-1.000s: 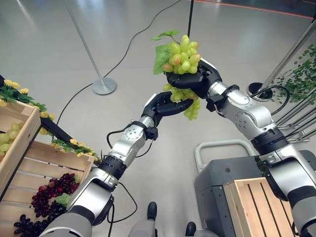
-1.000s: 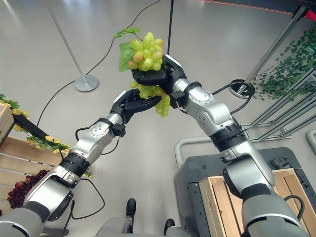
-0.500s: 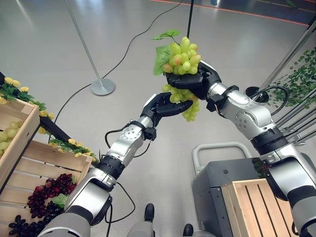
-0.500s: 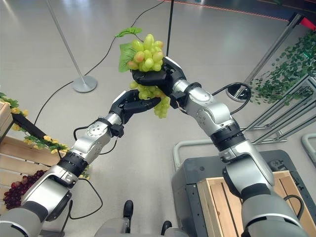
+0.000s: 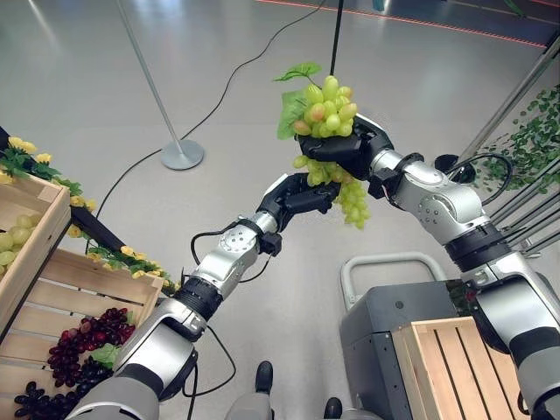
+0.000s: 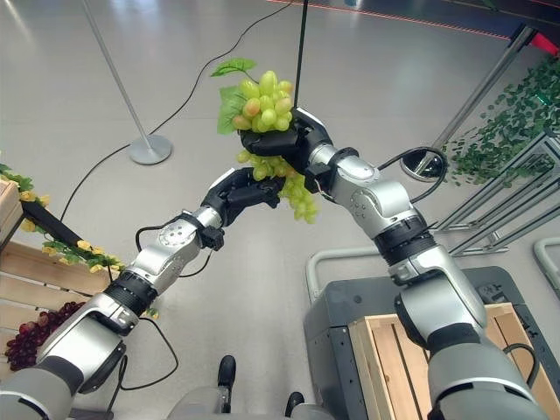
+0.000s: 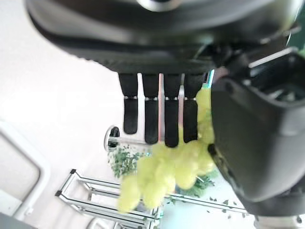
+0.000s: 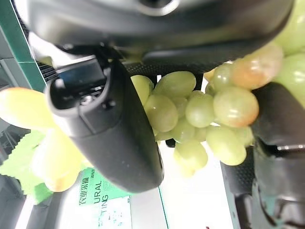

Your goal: Pick up the fruits from the basket on one side to the basket on the other side

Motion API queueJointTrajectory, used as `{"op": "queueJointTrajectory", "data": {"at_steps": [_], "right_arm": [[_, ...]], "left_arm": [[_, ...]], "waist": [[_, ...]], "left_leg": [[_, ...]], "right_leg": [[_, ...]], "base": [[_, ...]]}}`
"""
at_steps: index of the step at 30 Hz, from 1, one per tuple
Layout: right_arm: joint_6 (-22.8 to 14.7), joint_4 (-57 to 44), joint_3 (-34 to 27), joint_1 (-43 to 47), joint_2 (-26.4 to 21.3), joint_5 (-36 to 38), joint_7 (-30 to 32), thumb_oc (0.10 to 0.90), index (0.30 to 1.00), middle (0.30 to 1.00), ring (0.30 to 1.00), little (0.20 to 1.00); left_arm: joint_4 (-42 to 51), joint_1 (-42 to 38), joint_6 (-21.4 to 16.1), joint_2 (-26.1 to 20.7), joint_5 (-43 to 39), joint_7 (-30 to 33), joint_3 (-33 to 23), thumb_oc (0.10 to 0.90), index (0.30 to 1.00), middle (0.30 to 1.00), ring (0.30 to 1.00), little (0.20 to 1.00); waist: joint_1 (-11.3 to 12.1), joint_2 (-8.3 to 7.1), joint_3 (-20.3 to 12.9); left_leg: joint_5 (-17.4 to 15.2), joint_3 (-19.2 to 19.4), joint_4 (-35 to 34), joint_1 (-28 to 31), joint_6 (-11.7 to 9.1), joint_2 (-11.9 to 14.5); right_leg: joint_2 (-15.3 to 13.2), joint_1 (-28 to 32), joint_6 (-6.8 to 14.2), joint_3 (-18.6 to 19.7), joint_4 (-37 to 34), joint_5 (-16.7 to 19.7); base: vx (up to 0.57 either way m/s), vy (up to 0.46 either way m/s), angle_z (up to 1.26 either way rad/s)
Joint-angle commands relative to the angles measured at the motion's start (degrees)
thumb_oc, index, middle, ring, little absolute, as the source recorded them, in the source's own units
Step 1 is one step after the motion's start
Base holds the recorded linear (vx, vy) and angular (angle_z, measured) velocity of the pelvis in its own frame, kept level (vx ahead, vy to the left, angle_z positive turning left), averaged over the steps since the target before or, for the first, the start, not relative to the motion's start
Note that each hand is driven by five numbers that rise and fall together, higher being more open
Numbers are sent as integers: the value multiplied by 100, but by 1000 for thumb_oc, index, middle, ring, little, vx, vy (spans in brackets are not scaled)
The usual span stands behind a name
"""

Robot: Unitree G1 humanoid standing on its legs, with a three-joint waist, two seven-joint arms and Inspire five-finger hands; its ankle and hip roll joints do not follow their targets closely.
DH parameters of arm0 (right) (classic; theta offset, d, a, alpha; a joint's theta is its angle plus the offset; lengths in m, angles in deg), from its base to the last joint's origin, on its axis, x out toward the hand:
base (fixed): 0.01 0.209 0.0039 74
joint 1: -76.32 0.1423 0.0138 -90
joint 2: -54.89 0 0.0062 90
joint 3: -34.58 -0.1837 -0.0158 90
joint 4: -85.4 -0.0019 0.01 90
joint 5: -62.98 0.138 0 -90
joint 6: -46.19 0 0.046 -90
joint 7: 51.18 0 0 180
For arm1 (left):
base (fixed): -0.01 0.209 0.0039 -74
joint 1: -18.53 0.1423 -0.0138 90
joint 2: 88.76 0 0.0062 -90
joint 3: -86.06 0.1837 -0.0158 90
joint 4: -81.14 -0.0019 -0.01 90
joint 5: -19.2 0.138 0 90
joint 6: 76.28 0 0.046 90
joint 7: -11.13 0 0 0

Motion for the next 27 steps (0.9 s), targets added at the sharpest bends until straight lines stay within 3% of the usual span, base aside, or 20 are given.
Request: {"op": "queueJointTrajectory", "data": {"at_steps": [1,4,6,7,8,9,10,22,23,27], "right_arm": [[-304,188,206,458,696,176,-648,400,300,300,300,300],[-305,172,266,503,665,47,-709,400,300,300,300,300],[-305,163,291,525,644,36,-703,467,401,401,401,401],[-309,165,290,527,647,36,-710,472,408,408,408,408],[-315,157,286,520,647,41,-716,467,401,401,401,401],[-316,148,285,516,644,41,-713,413,319,319,319,319],[-325,141,283,514,639,52,-704,400,300,300,300,300],[-304,114,245,493,677,60,-694,400,300,300,300,300],[-296,111,239,491,676,55,-686,400,300,300,300,300],[-356,135,235,481,655,46,-607,400,300,300,300,300]], "left_arm": [[125,-544,-1164,642,-279,-40,-103,400,300,300,300,300],[134,-533,-1155,634,-268,-24,-99,400,300,300,300,300],[97,-534,-1184,626,-255,-14,-93,400,300,300,300,300],[95,-533,-1185,626,-241,3,-95,400,300,300,300,300],[106,-531,-1175,609,-242,9,-106,400,300,300,300,300],[117,-526,-1170,599,-247,9,-110,400,300,300,300,300],[129,-523,-1160,594,-247,19,-115,400,300,300,300,300],[106,-521,-1111,591,-220,88,-149,400,300,300,300,300],[92,-520,-1028,595,-227,101,-145,800,900,900,900,900],[53,-478,-868,562,-173,236,-163,800,900,900,900,900]], "waist": [[116,-2,-1417],[126,-6,-1421],[122,-6,-1421],[124,-6,-1419],[125,-7,-1418],[125,-7,-1419],[126,-7,-1419],[127,-8,-1402],[128,-7,-1401],[138,4,-1398]], "left_leg": [[-807,143,6,611,-593,514],[-803,132,6,604,-588,507],[-802,135,6,608,-588,506],[-800,135,6,609,-587,507],[-801,131,6,610,-585,505],[-800,129,6,610,-585,504],[-803,126,6,612,-582,500],[-812,123,6,631,-576,494],[-813,120,6,633,-575,490],[-813,119,6,644,-571,490]], "right_leg": [[-234,-353,-47,119,0,383],[-234,-356,-50,117,0,383],[-235,-353,-52,118,0,382],[-236,-351,-54,116,0,381],[-235,-351,-55,117,0,381],[-235,-352,-55,118,0,381],[-232,-350,-56,121,0,380],[-238,-334,-51,128,0,379],[-237,-330,-50,126,0,379],[-238,-321,-47,121,0,381]], "base": [[0,0,0],[0,0,0],[0,0,0],[0,0,0],[0,0,0],[0,0,0],[0,0,0],[0,0,0],[0,0,0],[0,0,0]]}}
